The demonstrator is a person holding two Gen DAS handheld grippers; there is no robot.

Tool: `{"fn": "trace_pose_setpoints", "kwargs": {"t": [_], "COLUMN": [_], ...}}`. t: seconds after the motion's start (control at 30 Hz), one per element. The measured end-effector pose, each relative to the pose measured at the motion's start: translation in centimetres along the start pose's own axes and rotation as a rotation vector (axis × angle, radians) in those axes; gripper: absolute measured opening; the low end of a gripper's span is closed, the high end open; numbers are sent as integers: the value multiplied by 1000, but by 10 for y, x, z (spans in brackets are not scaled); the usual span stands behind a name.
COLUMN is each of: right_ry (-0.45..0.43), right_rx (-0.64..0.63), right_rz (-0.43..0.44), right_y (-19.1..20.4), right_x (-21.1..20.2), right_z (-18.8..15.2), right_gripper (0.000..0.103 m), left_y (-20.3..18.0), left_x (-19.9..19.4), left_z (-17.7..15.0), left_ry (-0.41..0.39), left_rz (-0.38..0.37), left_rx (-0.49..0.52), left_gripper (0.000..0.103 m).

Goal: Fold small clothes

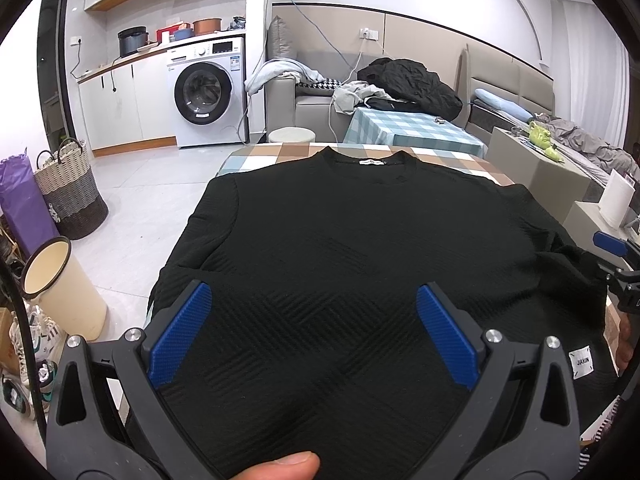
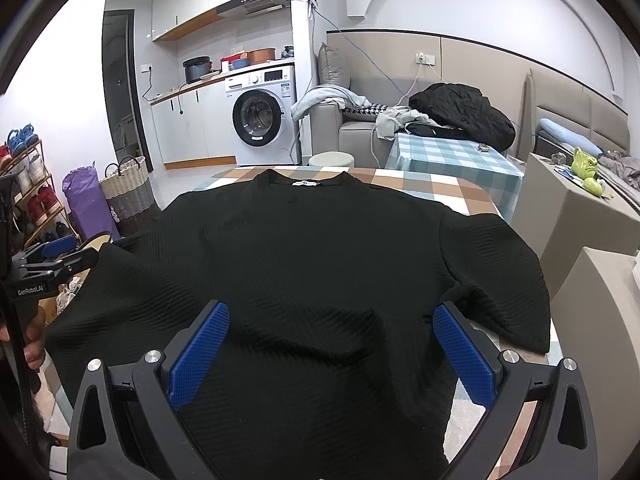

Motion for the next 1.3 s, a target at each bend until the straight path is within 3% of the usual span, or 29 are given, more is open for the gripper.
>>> {"fn": "trace_pose_setpoints", "kwargs": {"t": [0.33,0.63,1.0,1.1,1.2,1.3], "right_ry": [32,58,124,153,166,174], "right_rx": [49,222,515,626,722,689], "right_rz": [-28,-76,-199,-232,-242,-336], "right_y": [-13,-48,-138,-166,-187,-210], "right_x": [4,8,10,15,21,23], "right_z": [-1,-3,-26,-37,-46,-48], "right_gripper": [103,103,102,91,87,84], "left_y": [15,20,41,42,44,48], "left_x": [11,32,69,77,85,89], "left_z": [-3,-1,17,25,31,34], "left_ry": [23,65,100,97,94,91], "left_rz": [32,27,26,20,22,34], "left_rx": [-15,-24,-89,-83,-80,-80], "left_gripper": [102,102,100,95,90,90]}}
Point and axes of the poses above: each gripper's, at about its wrist camera, not at the fingertips, and x roughly the way its jaws point, y to its left, z to its top, the point moved 6 cm from there along x, roughly the way its jaws point, and after that the axes turned 11 degrees about -y, right-handed, at the moved point
